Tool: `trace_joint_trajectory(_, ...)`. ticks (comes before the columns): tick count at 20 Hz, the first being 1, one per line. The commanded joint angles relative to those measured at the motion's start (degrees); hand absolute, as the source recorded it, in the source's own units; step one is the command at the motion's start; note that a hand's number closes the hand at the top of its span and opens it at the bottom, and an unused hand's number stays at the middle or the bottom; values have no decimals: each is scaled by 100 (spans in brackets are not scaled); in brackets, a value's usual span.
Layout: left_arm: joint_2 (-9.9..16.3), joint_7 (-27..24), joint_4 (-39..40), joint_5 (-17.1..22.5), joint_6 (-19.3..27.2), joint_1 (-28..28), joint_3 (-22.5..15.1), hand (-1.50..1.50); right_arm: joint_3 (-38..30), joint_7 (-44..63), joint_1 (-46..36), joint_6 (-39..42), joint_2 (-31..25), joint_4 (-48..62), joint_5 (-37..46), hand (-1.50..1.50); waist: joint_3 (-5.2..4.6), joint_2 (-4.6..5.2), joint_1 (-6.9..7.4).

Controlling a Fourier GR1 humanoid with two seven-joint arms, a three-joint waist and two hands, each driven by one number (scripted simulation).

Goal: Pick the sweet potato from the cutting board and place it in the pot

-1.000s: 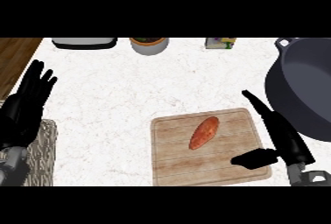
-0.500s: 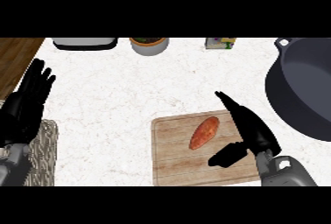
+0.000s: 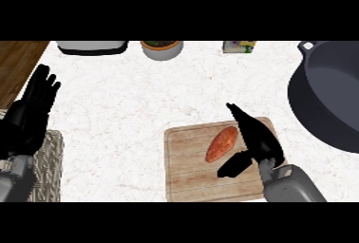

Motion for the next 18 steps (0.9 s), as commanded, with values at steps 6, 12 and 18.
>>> trace_joint_trajectory(6, -455, -35, 91, -56, 60, -26, 96, 0, -160, -257, -166, -7, 256, 531, 268, -150, -111, 46, -26)
trace_joint_trajectory(12, -520, -2, -50, -139, 24, 68, 42, 0, -176, -555, -128, -219, 408, 1086, 535, -150, -110, 45, -11)
trace_joint_trajectory(18, -350, 274, 34, -29, -161, -260, 274, 0, -224, -643, -50, -380, 562, 1366, 720, -150, -110, 44, -36)
